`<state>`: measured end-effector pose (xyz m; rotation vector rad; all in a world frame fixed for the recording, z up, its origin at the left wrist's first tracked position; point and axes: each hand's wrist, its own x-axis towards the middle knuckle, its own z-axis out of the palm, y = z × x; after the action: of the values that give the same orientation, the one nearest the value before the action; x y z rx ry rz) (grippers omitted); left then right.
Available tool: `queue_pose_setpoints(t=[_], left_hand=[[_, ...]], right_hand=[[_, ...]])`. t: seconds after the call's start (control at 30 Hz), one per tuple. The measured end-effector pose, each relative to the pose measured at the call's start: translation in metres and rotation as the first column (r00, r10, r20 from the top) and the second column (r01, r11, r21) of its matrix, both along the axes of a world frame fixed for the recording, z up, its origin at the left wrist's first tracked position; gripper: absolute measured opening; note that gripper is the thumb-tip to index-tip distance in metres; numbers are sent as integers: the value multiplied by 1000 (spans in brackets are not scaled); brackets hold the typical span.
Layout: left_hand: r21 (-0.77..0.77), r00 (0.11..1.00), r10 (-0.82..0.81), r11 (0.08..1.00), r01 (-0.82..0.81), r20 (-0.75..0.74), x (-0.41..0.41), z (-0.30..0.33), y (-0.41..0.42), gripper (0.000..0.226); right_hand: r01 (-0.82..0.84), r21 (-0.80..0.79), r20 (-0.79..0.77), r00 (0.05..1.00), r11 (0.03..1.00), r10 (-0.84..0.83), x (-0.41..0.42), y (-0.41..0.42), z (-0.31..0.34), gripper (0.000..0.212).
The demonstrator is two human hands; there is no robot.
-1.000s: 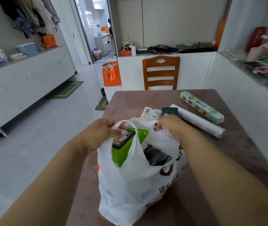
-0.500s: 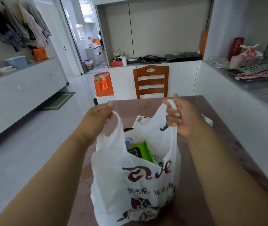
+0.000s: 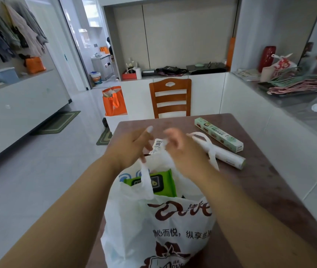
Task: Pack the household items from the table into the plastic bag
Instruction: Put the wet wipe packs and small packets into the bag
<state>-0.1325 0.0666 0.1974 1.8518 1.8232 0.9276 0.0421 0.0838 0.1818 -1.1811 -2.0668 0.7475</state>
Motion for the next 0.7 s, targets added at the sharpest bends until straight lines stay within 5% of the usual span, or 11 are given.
queue_pose_setpoints(t=[0.1, 0.2, 0.23, 0.3, 0.4, 0.57, 0.7], left_hand=[[-230, 992, 52, 973, -25, 112, -6, 9, 3, 61], [-513, 987, 93, 858, -13, 131, -10, 9, 6, 63], [-580, 986, 102, 815, -9, 128, -11, 1, 3, 62], [-590, 989, 105, 807, -23, 104, -16, -27, -6, 62], [-394, 977, 166, 914, -100, 137, -28, -74, -23, 67], [-497, 974, 84, 867, 32, 210, -39, -98, -52, 72], [-653, 978, -53, 737, 175, 203, -38, -70, -44, 85]], right_hand=[[-341, -500, 210, 844, 796, 494, -25, -23, -26, 39], [-505, -786, -117, 688, 356, 717, -29, -38, -39, 46], [-551, -766, -192, 688, 331, 700, -27, -34, -37, 47], [-540, -662, -260, 816, 520, 516, -21, -14, -29, 47], [-307, -592, -253, 949, 745, 189, -9, 19, -31, 55], [110, -677, 29, 992, 728, -122, 18, 49, -63, 87], [68, -723, 57, 998, 687, -39, 14, 44, -43, 97]])
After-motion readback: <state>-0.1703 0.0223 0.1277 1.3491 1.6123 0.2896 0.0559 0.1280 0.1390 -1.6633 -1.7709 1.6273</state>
